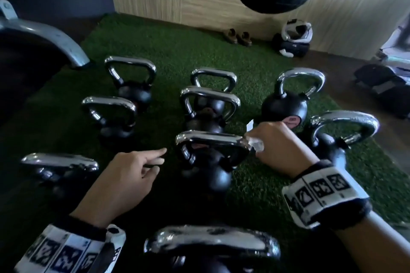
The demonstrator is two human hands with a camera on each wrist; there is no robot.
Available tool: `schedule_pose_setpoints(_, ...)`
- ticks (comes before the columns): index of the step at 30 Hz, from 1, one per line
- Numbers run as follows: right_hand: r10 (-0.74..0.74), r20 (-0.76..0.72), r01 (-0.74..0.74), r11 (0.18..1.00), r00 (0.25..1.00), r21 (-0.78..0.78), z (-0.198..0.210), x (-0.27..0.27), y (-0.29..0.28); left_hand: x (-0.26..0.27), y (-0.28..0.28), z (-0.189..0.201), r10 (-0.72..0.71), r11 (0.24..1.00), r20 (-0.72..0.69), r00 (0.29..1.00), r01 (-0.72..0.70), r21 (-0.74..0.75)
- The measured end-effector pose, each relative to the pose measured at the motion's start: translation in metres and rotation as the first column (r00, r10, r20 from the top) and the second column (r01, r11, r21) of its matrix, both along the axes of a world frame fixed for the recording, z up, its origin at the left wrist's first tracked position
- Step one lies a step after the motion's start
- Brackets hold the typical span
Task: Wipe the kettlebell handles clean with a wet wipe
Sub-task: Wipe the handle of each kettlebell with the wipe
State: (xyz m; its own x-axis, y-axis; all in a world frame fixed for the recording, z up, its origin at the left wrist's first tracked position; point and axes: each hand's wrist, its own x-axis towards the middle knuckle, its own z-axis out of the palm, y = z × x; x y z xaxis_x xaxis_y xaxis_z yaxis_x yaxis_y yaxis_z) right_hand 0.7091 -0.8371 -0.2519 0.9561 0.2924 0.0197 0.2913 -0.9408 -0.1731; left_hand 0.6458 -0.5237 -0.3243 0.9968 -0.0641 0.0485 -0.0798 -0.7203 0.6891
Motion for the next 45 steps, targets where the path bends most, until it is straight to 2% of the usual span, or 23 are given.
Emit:
schedule_pose_setpoints(2, -0.043, 0.01, 0.042, 0.998, 0.999, 0.044, 0.013, -0.016, 0.002, -0.016, 0.002, -0.004, -0.052, 0.999, -0.069, 0.996, 0.053, 0.007)
schedule_pose_setpoints(4, -0.062, -0.012, 0.063, 0.995, 0.998, 0.077, 0.031, -0.039, 0.011, -0.024, -0.002, -0.01, -0.174, 0.984, -0.134, 0.976, 0.176, 0.004)
schedule_pose_setpoints(7, -0.095, -0.027, 0.097, 0.992, 0.995, 0.085, 0.048, -0.074, 0.026, -0.033, -0.005, -0.021, -0.319, 0.948, -0.21, 0.924, 0.307, -0.088)
schedule_pose_setpoints(9, -0.147, -0.035, 0.15, 0.979, 0.989, 0.137, 0.057, -0.099, 0.035, -0.039, -0.002, -0.024, -0.46, 0.888, -0.24, 0.855, 0.433, -0.158)
schedule_pose_setpoints(11, -0.175, -0.064, 0.184, 0.965, 0.982, 0.187, 0.063, -0.124, 0.047, -0.048, 0.002, -0.029, -0.61, 0.791, -0.247, 0.753, 0.561, -0.243)
schedule_pose_setpoints(12, -0.2, -0.061, 0.208, 0.957, 0.978, 0.203, 0.064, -0.135, 0.052, -0.053, 0.004, -0.031, -0.646, 0.762, -0.268, 0.715, 0.584, -0.279)
schedule_pose_setpoints(14, -0.284, -0.032, 0.282, 0.924, 0.958, 0.259, 0.063, -0.156, 0.059, -0.057, 0.005, -0.035, -0.664, 0.748, -0.31, 0.681, 0.591, -0.303)
schedule_pose_setpoints(16, -0.364, -0.01, 0.347, 0.877, 0.931, 0.332, 0.06, -0.172, 0.061, -0.062, 0.002, -0.038, -0.642, 0.766, -0.338, 0.688, 0.56, -0.316)
schedule_pose_setpoints(19, -0.411, -0.008, 0.361, 0.792, 0.912, 0.493, 0.056, -0.192, 0.062, -0.078, -0.007, -0.033, -0.513, 0.855, -0.39, 0.765, 0.411, -0.318)
schedule_pose_setpoints(22, -0.404, 0.024, 0.307, 0.731, 0.914, 0.61, 0.049, -0.203, 0.06, -0.093, -0.021, -0.029, -0.384, 0.911, -0.379, 0.842, 0.278, -0.305)
schedule_pose_setpoints(27, -0.307, 0.081, 0.149, 0.655, 0.948, 0.741, 0.029, -0.218, 0.065, -0.104, -0.031, -0.033, -0.265, 0.953, -0.387, 0.883, 0.177, -0.247)
schedule_pose_setpoints(31, -0.22, 0.25, 0.001, 0.752, 0.943, 0.66, 0.011, -0.217, 0.07, -0.104, -0.033, -0.039, -0.234, 0.967, -0.399, 0.887, 0.173, -0.185)
schedule_pose_setpoints(34, -0.171, 0.406, -0.106, 0.812, 0.898, 0.575, -0.002, -0.213, 0.073, -0.102, -0.033, -0.041, -0.212, 0.974, -0.4, 0.891, 0.161, -0.159)
schedule_pose_setpoints(38, -0.128, 0.537, -0.159, 0.876, 0.834, 0.456, -0.022, -0.21, 0.083, -0.103, -0.035, -0.039, -0.199, 0.977, -0.419, 0.886, 0.144, -0.16)
schedule_pose_setpoints(41, -0.118, 0.574, -0.152, 0.904, 0.81, 0.4, -0.034, -0.208, 0.072, -0.107, -0.035, -0.042, -0.19, 0.976, -0.384, 0.903, 0.131, -0.173)
schedule_pose_setpoints(45, -0.256, 0.527, 0.001, 0.9, 0.811, 0.435, -0.042, -0.201, 0.041, -0.107, -0.033, -0.049, -0.181, 0.974, -0.366, 0.913, 0.115, -0.196)
